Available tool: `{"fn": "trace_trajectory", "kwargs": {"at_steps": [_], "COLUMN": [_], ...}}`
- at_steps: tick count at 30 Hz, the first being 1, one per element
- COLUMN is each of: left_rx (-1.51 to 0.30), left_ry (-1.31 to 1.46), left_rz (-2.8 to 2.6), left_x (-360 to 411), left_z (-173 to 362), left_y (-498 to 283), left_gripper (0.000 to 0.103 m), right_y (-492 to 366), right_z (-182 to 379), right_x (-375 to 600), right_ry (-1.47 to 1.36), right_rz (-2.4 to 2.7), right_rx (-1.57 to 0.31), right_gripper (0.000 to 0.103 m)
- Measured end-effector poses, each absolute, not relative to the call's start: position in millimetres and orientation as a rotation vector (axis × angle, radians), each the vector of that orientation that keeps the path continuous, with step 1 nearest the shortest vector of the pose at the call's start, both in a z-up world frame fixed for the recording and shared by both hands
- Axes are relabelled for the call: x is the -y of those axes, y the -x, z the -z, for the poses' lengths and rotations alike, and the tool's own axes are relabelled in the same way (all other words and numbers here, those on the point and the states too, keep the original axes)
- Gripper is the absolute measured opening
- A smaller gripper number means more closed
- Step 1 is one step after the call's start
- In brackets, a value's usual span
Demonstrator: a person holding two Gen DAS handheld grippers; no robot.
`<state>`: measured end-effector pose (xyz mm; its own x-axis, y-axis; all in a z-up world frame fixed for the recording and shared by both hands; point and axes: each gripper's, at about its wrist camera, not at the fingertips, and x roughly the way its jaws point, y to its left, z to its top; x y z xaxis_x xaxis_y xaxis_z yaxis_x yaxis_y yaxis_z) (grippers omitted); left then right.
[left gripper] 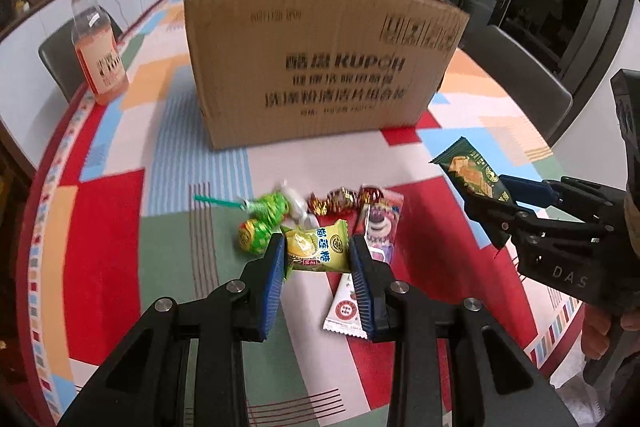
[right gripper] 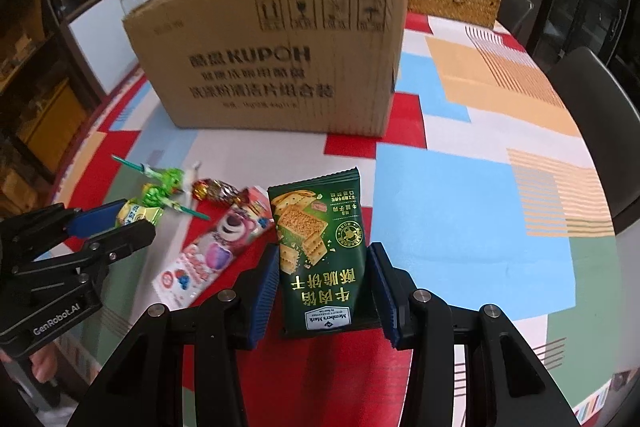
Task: Organize snacks
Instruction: 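Carry both packs over the cardboard box and open both tools to drop them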
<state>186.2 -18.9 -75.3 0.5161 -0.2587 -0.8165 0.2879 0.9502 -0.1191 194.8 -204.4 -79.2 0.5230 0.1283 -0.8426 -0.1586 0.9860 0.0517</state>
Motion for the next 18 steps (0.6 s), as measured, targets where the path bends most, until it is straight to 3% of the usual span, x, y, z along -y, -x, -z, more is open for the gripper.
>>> {"fn": "trace_trajectory", "kwargs": {"at_steps": [18], "left_rx": [-0.748], "left_ry": [-0.057], "left_rz": [0.318], "left_x": [11], "left_z": [0], "left_y": [-191], "left_gripper": [0.032], "right_y": [-204], "right_z": [14], "right_x": [193], "right_ry": [0.010], "right_rz": [-0.222], "right_rx": [-0.805], "right_gripper": [0.045]}}
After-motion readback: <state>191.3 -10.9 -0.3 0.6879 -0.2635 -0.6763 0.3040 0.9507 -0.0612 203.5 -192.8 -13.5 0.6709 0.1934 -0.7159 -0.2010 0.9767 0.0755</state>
